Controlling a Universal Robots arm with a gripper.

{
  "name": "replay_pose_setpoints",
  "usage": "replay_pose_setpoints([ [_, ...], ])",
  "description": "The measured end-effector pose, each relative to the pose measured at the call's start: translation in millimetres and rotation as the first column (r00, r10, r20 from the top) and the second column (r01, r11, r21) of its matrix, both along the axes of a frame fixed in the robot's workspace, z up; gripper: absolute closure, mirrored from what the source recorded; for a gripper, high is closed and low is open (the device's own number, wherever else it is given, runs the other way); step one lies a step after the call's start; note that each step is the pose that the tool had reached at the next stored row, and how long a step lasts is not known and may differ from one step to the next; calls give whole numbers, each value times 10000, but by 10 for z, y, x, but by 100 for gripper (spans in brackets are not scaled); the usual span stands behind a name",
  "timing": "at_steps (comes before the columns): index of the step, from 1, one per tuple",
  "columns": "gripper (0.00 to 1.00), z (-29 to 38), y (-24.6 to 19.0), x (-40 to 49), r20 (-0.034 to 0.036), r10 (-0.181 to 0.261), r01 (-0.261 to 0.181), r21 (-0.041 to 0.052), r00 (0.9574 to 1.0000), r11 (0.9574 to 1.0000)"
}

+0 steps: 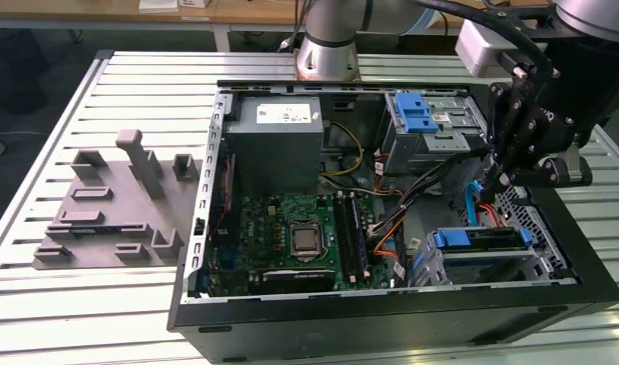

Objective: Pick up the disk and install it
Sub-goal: 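Insert the second disk wire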

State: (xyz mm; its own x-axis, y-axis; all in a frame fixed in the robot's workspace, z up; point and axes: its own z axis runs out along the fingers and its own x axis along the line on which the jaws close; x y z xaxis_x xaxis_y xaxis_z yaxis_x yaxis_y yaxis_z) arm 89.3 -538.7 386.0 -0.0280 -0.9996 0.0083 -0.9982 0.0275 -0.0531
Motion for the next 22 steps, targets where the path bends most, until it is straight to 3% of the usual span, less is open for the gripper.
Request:
replay_pose_setpoints([
  [2,89,-2,0,-8,0,-2,2,-12,10000,10000],
  [5,76,-10,0,-35,3,-2,2,-16,10000,10000],
  [22,77,-170,2,-38,3,-1,1,-136,10000,9999],
])
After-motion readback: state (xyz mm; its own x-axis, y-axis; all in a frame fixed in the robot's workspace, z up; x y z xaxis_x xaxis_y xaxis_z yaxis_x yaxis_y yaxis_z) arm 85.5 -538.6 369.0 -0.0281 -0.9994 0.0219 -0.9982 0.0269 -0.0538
